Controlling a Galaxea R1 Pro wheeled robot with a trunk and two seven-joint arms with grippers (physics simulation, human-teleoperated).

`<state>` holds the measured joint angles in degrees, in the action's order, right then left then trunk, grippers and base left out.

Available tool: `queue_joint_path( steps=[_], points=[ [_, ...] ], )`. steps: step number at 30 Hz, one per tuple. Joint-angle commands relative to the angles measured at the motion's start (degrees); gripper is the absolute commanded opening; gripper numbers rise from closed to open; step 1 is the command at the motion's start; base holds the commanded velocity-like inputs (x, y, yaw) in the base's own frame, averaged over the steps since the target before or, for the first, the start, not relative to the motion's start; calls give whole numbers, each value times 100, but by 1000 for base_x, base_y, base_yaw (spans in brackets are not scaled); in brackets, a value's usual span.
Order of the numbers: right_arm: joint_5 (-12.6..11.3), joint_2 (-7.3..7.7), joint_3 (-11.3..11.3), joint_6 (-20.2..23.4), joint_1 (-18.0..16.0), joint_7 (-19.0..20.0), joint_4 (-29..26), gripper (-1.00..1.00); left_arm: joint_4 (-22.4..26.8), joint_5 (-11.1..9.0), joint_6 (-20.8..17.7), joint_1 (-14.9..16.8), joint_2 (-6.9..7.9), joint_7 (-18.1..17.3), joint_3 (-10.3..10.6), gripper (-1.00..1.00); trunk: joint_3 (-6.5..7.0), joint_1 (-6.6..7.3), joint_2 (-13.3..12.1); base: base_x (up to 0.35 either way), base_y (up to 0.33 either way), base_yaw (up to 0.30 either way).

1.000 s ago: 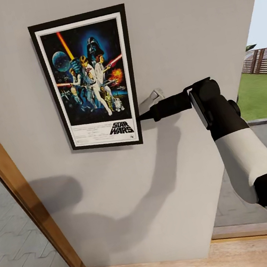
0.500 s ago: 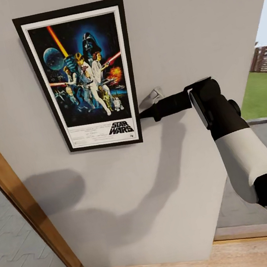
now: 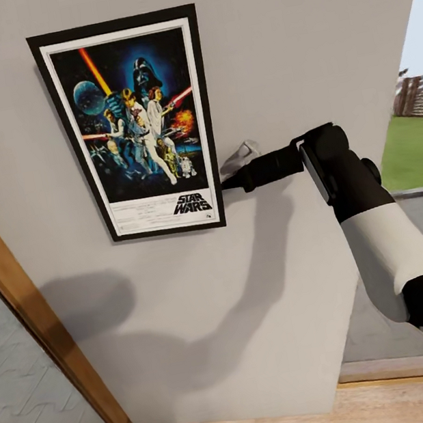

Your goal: Pick up the poster from the kitchen countertop and hang it on one of the wall nails in the kitchen.

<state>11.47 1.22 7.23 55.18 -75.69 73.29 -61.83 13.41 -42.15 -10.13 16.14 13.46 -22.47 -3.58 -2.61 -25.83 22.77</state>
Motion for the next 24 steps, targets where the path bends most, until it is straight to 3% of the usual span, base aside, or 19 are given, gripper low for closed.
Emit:
queue_joint_path(
  steps=[1, 12, 24],
  points=[
    [59, 1, 2, 58, -8, 45, 1, 100, 3, -30, -60, 4, -1, -21, -37, 100, -14, 5, 15, 0, 0, 0],
    [59, 1, -5, 63, -5, 41, 12, 100, 3, -30, -60, 4, -1, -21, -37, 100, -14, 5, 15, -16, 0, 0],
    [58, 1, 2, 63, -5, 44, 5, 100, 3, -30, -60, 4, -1, -21, -37, 100, -14, 5, 15, -281, 0, 0]
  ],
)
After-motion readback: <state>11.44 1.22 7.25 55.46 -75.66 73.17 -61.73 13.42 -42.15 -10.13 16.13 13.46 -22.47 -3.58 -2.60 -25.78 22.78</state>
